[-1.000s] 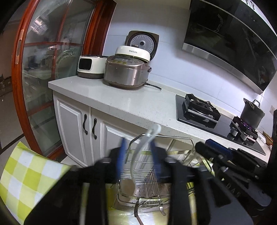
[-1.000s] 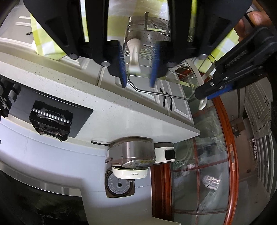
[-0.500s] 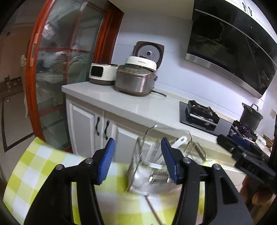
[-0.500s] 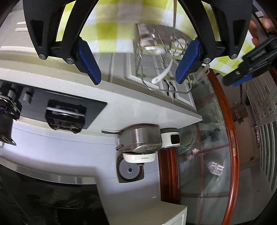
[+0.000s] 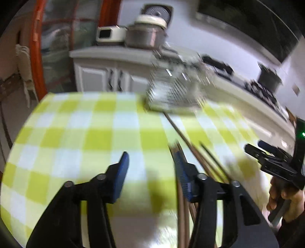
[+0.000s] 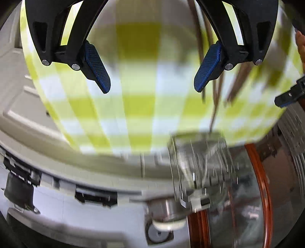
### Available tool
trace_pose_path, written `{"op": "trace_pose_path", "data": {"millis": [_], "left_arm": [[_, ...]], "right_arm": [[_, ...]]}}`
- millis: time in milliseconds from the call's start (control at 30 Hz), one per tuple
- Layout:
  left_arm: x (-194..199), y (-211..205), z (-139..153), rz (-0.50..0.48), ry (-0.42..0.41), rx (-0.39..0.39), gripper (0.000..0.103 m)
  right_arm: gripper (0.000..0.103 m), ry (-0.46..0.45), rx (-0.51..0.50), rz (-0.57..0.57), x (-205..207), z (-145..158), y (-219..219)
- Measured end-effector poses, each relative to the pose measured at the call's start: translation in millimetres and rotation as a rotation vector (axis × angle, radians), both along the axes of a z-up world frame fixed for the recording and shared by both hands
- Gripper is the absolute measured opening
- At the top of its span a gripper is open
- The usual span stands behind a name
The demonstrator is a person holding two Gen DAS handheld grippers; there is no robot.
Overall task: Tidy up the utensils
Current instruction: 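Return both tools to the chopsticks and grasp one chopstick with the left tool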
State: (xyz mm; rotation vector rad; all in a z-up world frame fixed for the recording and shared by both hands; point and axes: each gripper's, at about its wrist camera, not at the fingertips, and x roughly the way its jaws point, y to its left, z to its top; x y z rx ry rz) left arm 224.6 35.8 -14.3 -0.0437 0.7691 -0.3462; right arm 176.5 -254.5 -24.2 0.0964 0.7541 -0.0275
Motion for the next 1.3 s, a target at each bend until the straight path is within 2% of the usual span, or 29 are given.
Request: {"op": "trace_pose_path", "data": {"millis": [133,267,467,633,733,767,1100,1300], "left_arm": [[-14.6,-20.6,-21.9,-0.068,0.046,0.068,0.033],[-15.7,-33.3,-30.2,-0.091,0.075,0.082,0.031],[-3.4,-44.9,-40.6,-0.089,0.118,0.135,0.022],[1.3,-50.9,-44.2,-0.098,0.126,0.169,0.020],[3.9,-52.9,-44.1,-0.085,0.120,0.219,0.008],[5.4,-51.4,-44.0,-0.079,0.120,0.232,0.008],[11.3,-14.1,-39.0,-0.002,0.130,0.214,0.007],[11.6,0.9,-36.2,0.027,0.125,0.203,0.007]], "right_arm": [[0.084,0.041,0.004,-0.023,-20.4,-11.0,-7.6],[0.085,0.043,-0.003,-0.044,-31.4,-10.4,-15.6],[0.085,0.063,-0.004,-0.035,-33.9,-11.7,-15.6],[0.086,0.080,-0.027,-0.005,-31.8,-14.7,-6.7],[0.086,0.084,-0.029,0.010,-31.0,-15.1,-2.4],[0.086,0.085,-0.029,0.016,-30.7,-15.0,-0.6],[0.086,0.097,-0.033,0.048,-24.9,-12.5,15.1],[0.086,0.086,-0.053,0.096,-21.2,-6.9,38.7]]}}
